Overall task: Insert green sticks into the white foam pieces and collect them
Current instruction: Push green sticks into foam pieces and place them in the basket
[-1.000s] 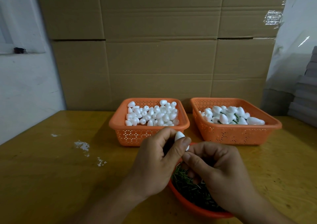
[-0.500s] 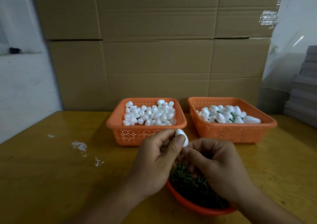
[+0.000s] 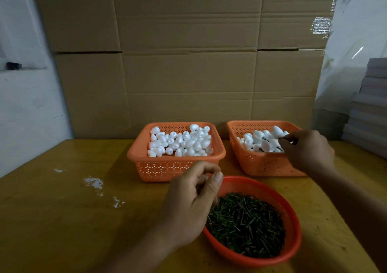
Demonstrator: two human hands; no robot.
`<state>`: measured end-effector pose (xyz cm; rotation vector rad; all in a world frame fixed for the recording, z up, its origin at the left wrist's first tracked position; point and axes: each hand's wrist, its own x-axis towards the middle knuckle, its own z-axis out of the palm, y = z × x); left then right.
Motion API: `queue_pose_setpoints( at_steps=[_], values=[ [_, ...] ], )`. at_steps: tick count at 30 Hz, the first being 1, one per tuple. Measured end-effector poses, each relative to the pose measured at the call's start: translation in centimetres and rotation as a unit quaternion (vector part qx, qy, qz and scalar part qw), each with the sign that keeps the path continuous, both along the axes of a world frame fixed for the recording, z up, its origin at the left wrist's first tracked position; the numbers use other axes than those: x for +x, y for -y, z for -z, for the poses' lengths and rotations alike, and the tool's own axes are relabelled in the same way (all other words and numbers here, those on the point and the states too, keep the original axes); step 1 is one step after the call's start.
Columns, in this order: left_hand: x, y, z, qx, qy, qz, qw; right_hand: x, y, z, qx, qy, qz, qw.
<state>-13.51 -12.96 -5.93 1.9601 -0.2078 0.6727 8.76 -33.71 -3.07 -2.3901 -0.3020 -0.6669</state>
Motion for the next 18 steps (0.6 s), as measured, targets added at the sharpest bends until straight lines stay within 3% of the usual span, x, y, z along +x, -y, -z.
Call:
queue_pose_setpoints(
  at_steps=[6,18],
  values=[
    [0.0,-0.1,0.2,0.024,0.008,0.000,1.000,4.2,0.2,-0.6,-0.083,-0.118,0.100,0.984],
    [-0.1,-0.1,0.1,0.061,0.002,-0.003,0.998,5.1,-0.4,-1.1,-0.087,-0.136,0.112,0.981]
  ],
)
